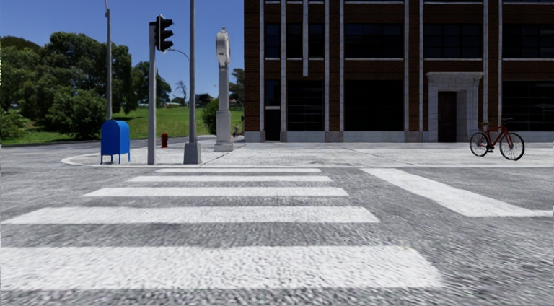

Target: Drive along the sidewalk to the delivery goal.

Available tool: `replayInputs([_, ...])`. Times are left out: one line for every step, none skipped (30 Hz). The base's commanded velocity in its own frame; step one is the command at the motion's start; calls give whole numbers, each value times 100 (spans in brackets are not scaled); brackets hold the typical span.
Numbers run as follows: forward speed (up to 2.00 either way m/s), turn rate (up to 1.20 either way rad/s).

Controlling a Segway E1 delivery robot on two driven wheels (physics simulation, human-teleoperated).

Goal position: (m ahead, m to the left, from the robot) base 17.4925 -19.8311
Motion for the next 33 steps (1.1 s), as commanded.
replayInputs([200, 0])
replayInputs([200, 0])
replayInputs([200, 0])
replayInputs([200, 0])
replayInputs([200, 0])
replayInputs([200, 0])
replayInputs([200, 0])
replayInputs([200, 0])
replayInputs([200, 0])
replayInputs([200, 0])
replayInputs([200, 0])
replayInputs([200, 0])
replayInputs([200, 0])
replayInputs([200, 0])
replayInputs([200, 0])
replayInputs([200, 0])
replayInputs([200, 0])
replayInputs([200, 0])
replayInputs([200, 0])
replayInputs([200, 0])
replayInputs([200, 0])
replayInputs([200, 0])
replayInputs([200, 0])
replayInputs([200, 0])
replayInputs([200, 0])
replayInputs([200, 0])
replayInputs([200, 0])
replayInputs([200, 0])
replayInputs([200, 0])
replayInputs([200, 0])
replayInputs([200, 0])
replayInputs([200, 0])
replayInputs([200, 0])
